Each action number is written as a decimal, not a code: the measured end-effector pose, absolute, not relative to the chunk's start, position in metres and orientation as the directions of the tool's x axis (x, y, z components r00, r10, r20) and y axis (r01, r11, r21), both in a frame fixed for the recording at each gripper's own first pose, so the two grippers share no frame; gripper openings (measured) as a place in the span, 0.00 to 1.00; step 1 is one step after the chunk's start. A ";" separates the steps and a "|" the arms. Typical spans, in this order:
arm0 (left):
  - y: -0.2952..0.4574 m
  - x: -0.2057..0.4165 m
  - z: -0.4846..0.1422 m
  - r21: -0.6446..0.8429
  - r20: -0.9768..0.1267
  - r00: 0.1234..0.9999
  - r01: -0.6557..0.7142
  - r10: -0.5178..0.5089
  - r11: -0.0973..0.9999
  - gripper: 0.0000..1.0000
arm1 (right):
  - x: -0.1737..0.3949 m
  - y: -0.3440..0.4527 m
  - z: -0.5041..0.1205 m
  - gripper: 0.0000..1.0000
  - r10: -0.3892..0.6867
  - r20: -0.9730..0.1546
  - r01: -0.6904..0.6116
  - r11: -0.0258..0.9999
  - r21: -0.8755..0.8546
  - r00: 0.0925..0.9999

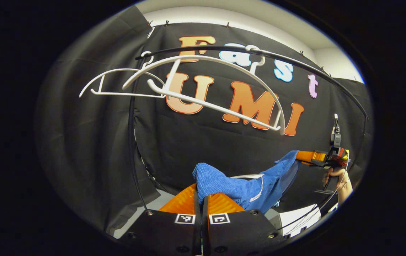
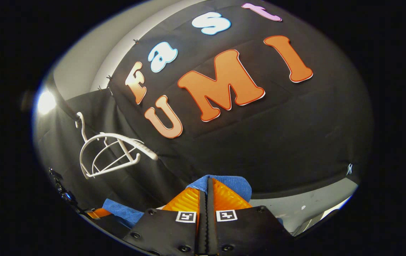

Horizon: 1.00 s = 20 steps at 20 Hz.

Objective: Grasp the clothes on the hanger with both hands and then place them into the laundry hamper below.

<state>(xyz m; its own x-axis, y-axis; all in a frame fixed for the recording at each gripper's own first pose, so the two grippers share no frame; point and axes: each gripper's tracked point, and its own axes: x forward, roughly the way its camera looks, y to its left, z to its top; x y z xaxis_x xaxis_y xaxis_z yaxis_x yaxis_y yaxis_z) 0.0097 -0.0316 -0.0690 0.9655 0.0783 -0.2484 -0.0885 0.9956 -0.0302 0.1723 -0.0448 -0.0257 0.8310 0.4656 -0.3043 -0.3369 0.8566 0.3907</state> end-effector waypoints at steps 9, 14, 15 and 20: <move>-0.049 0.010 -0.089 -0.051 -0.271 0.956 -0.134 0.115 0.990 0.01 | 0.146 -0.026 -0.059 0.07 0.504 -0.365 -0.372 0.849 0.375 0.782; -0.066 0.023 -0.105 -0.066 -0.293 0.950 -0.132 0.107 0.989 0.01 | 0.141 -0.020 -0.090 0.07 0.488 -0.402 -0.331 0.855 0.399 0.775; -0.070 0.027 -0.109 -0.070 -0.301 0.948 -0.127 0.100 0.989 0.01 | 0.138 -0.018 -0.096 0.07 0.491 -0.413 -0.329 0.854 0.404 0.767; -0.089 0.041 -0.135 -0.058 -0.351 0.934 -0.097 0.070 0.994 0.01 | 0.128 -0.008 -0.123 0.07 0.491 -0.452 -0.315 0.856 0.410 0.744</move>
<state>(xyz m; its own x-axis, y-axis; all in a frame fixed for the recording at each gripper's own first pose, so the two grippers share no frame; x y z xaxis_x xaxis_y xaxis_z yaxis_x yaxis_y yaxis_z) 0.0411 -0.0889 -0.1349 0.9337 0.0701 -0.3512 -0.0965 0.9936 -0.0582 0.1275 -0.0083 -0.1227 0.7443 0.4913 -0.4523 -0.3153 0.8556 0.4105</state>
